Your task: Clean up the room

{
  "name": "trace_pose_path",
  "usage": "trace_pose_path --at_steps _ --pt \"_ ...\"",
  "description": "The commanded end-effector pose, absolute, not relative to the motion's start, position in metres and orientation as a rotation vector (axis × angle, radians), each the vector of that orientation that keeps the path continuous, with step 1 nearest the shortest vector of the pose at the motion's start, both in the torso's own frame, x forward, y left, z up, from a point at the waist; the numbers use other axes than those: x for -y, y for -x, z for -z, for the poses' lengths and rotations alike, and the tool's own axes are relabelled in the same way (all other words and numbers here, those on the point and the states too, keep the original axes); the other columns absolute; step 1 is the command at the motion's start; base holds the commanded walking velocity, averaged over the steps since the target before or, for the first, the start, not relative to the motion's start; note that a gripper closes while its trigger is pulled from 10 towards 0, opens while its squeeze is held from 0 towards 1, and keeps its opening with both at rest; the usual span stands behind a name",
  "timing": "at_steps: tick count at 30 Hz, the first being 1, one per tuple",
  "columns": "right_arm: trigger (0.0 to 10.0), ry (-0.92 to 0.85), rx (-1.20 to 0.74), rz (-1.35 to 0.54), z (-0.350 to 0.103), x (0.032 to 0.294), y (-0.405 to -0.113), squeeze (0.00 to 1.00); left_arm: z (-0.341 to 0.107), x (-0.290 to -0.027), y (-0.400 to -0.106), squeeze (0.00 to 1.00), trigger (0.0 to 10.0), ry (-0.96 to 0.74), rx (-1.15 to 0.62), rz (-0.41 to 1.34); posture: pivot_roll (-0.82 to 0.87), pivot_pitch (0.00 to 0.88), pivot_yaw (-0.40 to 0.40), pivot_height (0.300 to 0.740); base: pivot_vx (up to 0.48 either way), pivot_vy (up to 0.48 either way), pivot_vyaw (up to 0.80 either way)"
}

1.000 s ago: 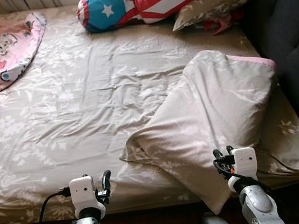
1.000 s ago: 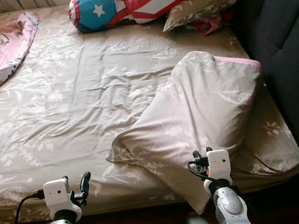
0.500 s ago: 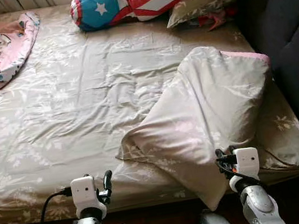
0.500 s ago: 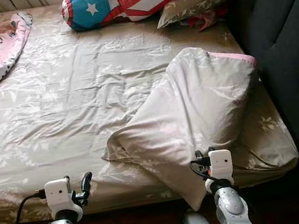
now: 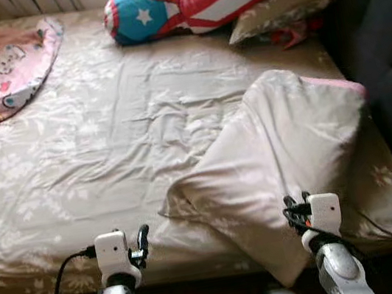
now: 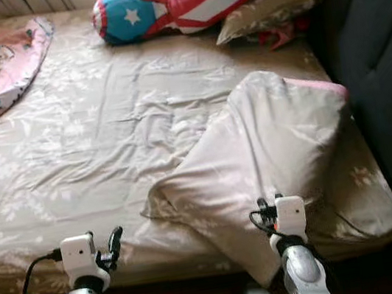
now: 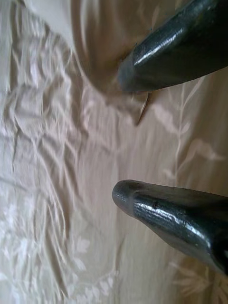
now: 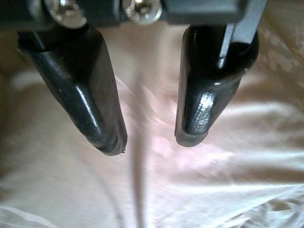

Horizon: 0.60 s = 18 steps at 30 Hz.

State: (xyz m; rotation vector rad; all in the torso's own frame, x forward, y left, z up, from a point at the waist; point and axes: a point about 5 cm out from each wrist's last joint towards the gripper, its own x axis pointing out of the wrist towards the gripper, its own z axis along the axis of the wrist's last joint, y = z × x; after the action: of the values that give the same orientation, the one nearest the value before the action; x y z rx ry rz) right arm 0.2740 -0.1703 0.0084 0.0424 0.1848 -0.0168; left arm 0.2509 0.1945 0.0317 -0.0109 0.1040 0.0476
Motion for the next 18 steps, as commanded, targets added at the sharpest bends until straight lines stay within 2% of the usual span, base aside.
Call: trace_pose_path --at_steps 1,14,15,16,18 --pt "10.0 -0.037 -0.204 0.028 -0.004 0.173 -0.27 0.0 -0.028 -0.195 -0.248 0.0 10.0 0.022 -0.124 -0.05 -0.11 0.228 -0.011 0.658 0.334 0.0 0.0" --pt "10.0 -0.052 -0.212 0.102 -0.003 0.179 -0.268 0.0 -0.028 -0.195 -0.248 0.0 10.0 0.017 -0.124 -0.055 -0.11 0.231 -0.012 0.658 0.0 0.0 0.0" --pt "10.0 -0.052 -0.22 0.112 -0.002 0.181 -0.267 0.14 -0.028 -0.196 -0.248 0.0 10.0 0.016 -0.124 -0.056 -0.11 0.232 -0.012 0.658 0.0 0.0 0.0" --pt "10.0 -0.054 -0.233 0.136 0.0 0.185 -0.265 1.0 -0.028 -0.196 -0.247 0.0 10.0 0.015 -0.126 -0.055 -0.11 0.232 -0.012 0.658 0.0 0.0 0.0" --pt "10.0 -0.055 -0.244 0.162 0.002 0.189 -0.263 1.0 -0.028 -0.195 -0.247 0.0 10.0 0.015 -0.127 -0.054 -0.11 0.232 -0.011 0.658 0.0 0.0 0.0"
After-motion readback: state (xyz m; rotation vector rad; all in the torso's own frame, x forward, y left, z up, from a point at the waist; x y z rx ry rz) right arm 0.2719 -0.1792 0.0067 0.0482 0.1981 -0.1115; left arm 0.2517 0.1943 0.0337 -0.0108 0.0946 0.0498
